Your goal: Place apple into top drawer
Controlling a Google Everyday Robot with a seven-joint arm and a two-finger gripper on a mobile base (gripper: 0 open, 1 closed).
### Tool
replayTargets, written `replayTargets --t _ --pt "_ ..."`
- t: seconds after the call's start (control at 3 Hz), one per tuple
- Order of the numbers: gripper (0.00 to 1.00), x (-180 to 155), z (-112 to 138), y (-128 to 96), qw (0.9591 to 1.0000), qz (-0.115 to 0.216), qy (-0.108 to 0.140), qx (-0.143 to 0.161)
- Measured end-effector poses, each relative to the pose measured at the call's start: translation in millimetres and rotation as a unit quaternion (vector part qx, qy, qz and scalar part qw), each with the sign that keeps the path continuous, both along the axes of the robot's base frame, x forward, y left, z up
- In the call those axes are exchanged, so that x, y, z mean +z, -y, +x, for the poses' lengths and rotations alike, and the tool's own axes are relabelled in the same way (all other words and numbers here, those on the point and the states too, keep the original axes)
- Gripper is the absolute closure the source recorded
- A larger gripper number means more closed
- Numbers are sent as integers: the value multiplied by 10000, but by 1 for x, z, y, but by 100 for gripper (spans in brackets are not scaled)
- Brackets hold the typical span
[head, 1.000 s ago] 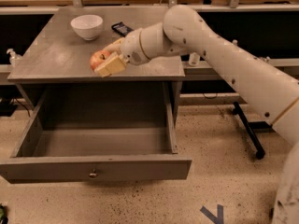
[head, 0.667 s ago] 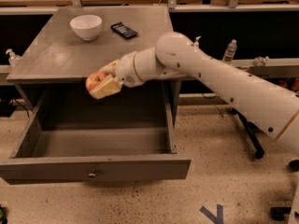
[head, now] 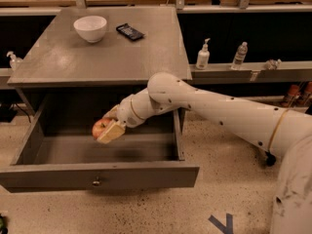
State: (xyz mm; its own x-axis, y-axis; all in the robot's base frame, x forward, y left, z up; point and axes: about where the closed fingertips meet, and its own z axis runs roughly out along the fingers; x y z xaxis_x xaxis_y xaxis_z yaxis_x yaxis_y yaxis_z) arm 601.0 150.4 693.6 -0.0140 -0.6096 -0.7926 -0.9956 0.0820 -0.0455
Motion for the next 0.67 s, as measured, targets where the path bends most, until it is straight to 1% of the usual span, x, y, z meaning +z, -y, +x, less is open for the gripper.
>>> replayTargets --t 0.33,0.67 --pt "84 -46 -7 3 9992 -355 -160 60" --pt "61 -72 -10 10 9985 -477 -234 -117"
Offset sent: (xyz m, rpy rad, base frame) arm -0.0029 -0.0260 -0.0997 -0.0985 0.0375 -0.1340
